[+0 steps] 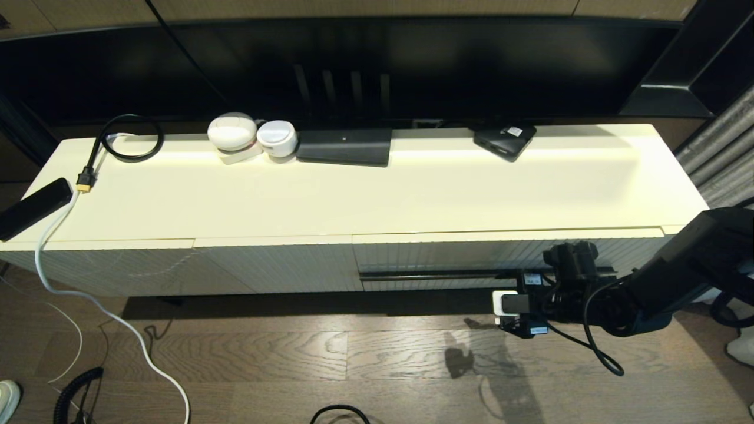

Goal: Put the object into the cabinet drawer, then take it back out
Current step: Open the drawer

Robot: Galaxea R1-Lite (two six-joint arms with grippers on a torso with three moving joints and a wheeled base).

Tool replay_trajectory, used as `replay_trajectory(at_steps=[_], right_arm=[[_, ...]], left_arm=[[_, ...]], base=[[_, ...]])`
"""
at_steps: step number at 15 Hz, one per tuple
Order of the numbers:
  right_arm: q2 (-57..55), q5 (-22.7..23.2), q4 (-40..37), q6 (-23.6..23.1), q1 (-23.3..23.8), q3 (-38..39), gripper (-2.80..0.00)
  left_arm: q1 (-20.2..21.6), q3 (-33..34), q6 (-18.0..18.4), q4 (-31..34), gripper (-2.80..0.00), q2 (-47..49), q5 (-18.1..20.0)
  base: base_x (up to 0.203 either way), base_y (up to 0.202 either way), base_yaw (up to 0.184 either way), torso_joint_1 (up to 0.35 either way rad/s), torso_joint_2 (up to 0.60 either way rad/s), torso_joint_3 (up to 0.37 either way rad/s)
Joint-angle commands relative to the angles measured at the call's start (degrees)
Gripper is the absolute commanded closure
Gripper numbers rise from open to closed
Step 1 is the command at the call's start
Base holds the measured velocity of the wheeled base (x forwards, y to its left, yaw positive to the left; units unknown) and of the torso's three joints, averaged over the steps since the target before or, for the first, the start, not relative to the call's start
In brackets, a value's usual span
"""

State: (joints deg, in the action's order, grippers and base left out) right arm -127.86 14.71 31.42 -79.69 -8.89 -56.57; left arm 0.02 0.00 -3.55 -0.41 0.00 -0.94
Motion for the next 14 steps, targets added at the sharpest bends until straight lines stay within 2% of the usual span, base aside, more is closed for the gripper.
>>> replay_trajectory(at_steps=[1,13,14], right_arm=[[-1.1,0.1,0.2,-0.5,0.4,-1.3,-2.80],[-3.5,-0.1,0.1,-0.5,1.1,-4.8,-2.80],[-3.5,-0.3,0.1,-0.5,1.1,-4.8,0.00]], left_arm=[[0.0,0.0,-0.1,0.0,0.00,0.0,0.0],[0.0,0.0,-0.1,0.0,0.00,0.0,0.0],[0.1,0.0,-0.1,0.0,0.00,0.0,0.0]], base=[[0.000,0.000,0.000,0.000,0.00,0.000],[0.000,0.000,0.000,0.000,0.00,0.000],[0.000,0.000,0.000,0.000,0.00,0.000]])
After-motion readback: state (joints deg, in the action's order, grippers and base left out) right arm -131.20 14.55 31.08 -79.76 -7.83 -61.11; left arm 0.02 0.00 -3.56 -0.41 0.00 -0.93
